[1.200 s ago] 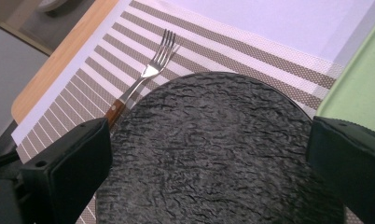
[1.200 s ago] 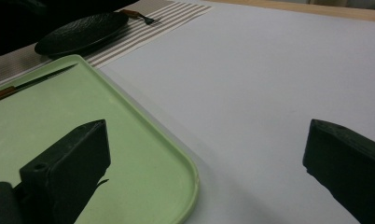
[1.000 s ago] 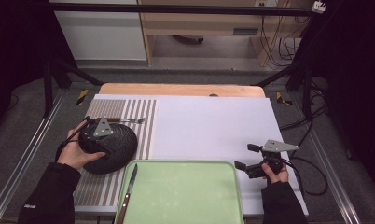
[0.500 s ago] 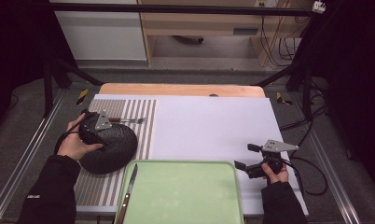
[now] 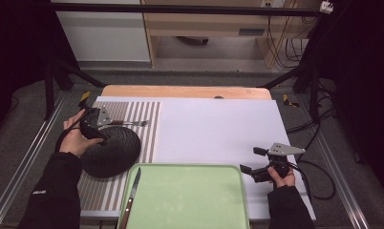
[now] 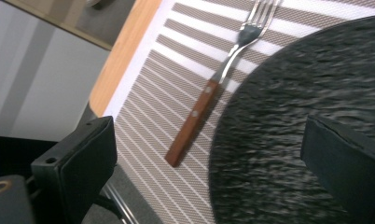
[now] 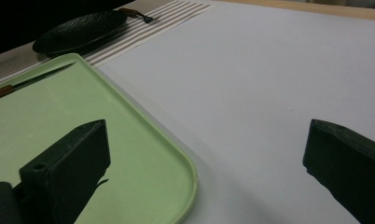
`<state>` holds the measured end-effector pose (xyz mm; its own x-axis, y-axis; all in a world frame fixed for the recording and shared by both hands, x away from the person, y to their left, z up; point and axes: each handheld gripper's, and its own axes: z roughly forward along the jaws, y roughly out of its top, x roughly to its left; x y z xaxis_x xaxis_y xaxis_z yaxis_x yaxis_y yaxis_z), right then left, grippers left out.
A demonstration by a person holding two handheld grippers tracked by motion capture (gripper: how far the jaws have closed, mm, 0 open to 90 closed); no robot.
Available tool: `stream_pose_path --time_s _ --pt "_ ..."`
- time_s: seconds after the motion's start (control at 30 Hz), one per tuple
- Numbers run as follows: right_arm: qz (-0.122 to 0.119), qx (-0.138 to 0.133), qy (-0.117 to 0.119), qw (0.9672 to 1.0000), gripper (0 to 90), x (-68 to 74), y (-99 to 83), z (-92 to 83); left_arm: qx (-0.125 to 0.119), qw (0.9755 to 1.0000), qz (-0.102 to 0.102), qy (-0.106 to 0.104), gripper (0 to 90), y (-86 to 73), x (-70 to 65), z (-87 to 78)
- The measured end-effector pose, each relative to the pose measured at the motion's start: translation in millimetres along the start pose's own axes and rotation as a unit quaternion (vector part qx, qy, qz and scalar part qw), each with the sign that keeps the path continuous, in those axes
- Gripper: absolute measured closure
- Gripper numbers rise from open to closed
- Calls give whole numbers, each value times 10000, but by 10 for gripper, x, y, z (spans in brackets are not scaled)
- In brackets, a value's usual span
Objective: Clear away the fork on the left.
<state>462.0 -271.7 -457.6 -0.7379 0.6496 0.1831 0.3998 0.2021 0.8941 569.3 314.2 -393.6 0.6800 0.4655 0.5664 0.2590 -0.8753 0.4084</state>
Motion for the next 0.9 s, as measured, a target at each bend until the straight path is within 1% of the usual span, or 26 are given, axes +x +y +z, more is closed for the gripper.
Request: stream_pose_path --time_s 0.07,0.2,0.3,0.37,0.43,0.5,0.53,0.57,0.7,0.83,0.9 --pt "-4 17 1 10000 9 1 -2 5 64 10000 4 40 39 -1 30 18" --pt "-3 12 -4 10000 9 0 -1 6 99 9998 35 163 42 15 106 46" --pt "-8 19 2 10000 9 1 -1 4 53 9997 15 257 46 15 167 71" --pt "-9 25 -7 10000 9 0 -2 7 114 9995 65 303 54 8 199 93" --pt "-14 30 -6 10000 9 0 -4 9 135 9994 61 316 64 -3 225 124" --pt "-14 30 -3 10000 9 0 -3 9 192 9990 151 364 72 -8 242 148" --pt "-7 32 -5 10000 9 2 -4 8 251 9985 257 403 76 -10 253 160" --pt "-18 24 -1 10000 9 1 -2 7 304 9982 319 418 77 -13 268 172" --pt "-16 32 -3 10000 9 -1 -3 10 297 9978 357 464 83 -29 304 218" --pt "-13 26 4 10000 9 1 -4 14 392 9968 488 493 96 -49 331 280" --pt "-10 40 -4 10000 9 1 -4 11 472 9959 600 482 104 -72 344 319"
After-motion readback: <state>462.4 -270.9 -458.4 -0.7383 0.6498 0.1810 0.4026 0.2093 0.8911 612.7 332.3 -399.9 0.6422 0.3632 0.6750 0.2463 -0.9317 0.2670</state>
